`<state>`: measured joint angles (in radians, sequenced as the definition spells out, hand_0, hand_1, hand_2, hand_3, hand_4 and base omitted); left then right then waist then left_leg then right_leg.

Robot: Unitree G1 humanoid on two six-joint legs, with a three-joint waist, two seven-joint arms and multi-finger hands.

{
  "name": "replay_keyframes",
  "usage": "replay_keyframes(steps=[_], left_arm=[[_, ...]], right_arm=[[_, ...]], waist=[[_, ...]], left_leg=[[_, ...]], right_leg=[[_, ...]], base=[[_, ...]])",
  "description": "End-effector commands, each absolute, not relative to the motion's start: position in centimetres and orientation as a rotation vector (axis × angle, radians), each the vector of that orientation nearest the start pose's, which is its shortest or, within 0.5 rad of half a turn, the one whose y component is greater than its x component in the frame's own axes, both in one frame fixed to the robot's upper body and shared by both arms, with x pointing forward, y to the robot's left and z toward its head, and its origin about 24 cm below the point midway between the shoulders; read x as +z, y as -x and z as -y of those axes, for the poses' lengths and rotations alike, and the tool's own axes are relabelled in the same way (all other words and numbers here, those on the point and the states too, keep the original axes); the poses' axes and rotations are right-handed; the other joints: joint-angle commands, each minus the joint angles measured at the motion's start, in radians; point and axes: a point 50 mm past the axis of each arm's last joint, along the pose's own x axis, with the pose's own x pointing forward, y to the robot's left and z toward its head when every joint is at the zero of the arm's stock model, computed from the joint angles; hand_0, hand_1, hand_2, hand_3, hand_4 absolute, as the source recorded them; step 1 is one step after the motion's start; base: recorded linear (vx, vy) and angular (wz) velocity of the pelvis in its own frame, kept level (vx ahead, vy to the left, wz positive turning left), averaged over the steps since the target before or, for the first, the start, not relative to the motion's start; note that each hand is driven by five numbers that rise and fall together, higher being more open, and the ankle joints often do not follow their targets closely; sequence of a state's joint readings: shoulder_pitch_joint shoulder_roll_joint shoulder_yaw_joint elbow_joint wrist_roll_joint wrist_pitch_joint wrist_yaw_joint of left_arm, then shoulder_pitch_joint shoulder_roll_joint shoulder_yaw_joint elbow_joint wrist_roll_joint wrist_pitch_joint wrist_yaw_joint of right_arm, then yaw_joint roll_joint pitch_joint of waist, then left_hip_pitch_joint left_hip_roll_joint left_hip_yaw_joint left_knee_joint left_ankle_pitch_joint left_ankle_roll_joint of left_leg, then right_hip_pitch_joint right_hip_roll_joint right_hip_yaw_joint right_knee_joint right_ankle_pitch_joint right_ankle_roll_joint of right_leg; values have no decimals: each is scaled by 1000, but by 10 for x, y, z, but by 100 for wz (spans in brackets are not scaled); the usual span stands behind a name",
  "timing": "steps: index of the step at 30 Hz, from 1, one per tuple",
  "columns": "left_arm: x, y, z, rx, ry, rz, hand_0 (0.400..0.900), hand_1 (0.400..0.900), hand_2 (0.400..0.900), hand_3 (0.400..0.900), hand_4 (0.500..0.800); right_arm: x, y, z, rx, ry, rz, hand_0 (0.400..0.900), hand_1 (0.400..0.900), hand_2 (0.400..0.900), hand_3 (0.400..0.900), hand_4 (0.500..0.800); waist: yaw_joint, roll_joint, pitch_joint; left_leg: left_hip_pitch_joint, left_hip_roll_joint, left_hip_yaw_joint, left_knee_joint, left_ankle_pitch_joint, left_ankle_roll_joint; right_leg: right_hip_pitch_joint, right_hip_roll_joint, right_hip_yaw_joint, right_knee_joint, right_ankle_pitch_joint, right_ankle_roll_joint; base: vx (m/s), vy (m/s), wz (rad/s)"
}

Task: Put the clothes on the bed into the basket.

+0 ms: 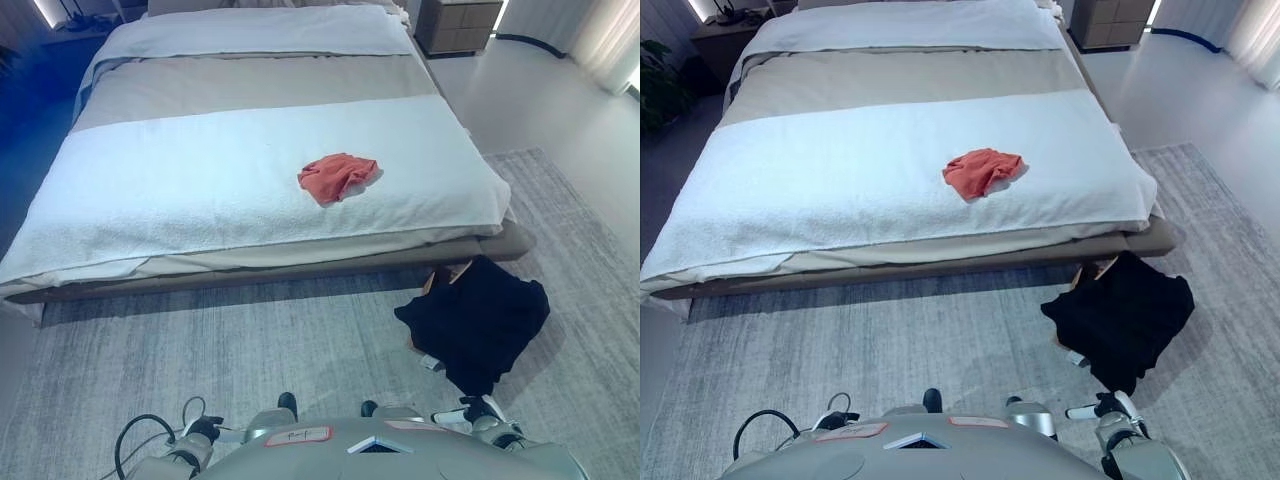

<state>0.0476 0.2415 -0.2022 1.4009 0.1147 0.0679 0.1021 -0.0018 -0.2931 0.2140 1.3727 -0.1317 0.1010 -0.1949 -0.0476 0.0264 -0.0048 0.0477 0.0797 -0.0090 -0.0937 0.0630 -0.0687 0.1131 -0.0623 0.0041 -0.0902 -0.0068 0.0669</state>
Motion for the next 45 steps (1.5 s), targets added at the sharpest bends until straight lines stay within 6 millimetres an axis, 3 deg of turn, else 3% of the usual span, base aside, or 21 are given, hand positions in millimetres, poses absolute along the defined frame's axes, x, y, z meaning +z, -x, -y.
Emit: replay_keyframes(steps=[1, 26, 37, 40, 42, 44, 45], left_arm=[[-163, -36, -265, 125, -536, -1505, 900, 900, 900, 900, 800], [-164, -45, -260, 99, -552, -1475, 900, 900, 900, 900, 800], [-163, -59, -259, 101, -556, -1439, 900, 900, 900, 900, 800], [-162, -62, -260, 114, -551, -1431, 900, 900, 900, 900, 800], [-161, -62, -262, 129, -543, -1432, 900, 900, 900, 900, 800], [-160, -60, -268, 150, -539, -1442, 900, 900, 900, 900, 800], [-160, -59, -269, 154, -538, -1447, 900, 900, 900, 900, 800]], right_arm=[[-150, -78, 284, -137, 766, -1360, 900, 900, 900, 900, 800], [-152, -67, 284, -137, 792, -1391, 900, 900, 900, 900, 800], [-146, -83, 291, -186, 781, -1342, 900, 900, 900, 900, 800], [-145, -90, 291, -186, 785, -1318, 900, 900, 900, 900, 800], [-145, -92, 290, -184, 787, -1306, 900, 900, 900, 900, 800], [-145, -89, 290, -175, 790, -1308, 900, 900, 900, 900, 800], [-145, -88, 292, -173, 800, -1314, 900, 900, 900, 900, 800]], waist=[[22, -23, 45], [-8, -15, 50], [-24, 14, 83], [-27, 10, 98], [-23, 2, 112], [-12, -20, 137], [2, -35, 157]], left_leg=[[75, -33, 11, 6, -90, 11], [88, -26, 29, 6, -101, 13], [75, -4, 26, 13, -81, 8], [40, 4, 31, 107, -105, 3], [-8, 7, 30, 229, -73, -11], [-108, 16, -7, 437, 42, -10], [-184, 2, -42, 567, 94, 1]], right_leg=[[-31, -34, -64, 3, 17, 49], [-22, -21, -47, 8, 13, 38], [-97, 2, -45, 110, -37, 13], [-107, 13, -36, 140, -59, -7], [-101, 29, -32, 145, -66, -26], [-80, 57, -13, 151, -68, -61], [-67, 63, -8, 152, -71, -75]], base=[[-6, -12, 7], [-1, -8, -6], [15, -35, -1], [54, -117, -6], [46, -200, -7], [42, -315, -7], [18, -303, -12]])
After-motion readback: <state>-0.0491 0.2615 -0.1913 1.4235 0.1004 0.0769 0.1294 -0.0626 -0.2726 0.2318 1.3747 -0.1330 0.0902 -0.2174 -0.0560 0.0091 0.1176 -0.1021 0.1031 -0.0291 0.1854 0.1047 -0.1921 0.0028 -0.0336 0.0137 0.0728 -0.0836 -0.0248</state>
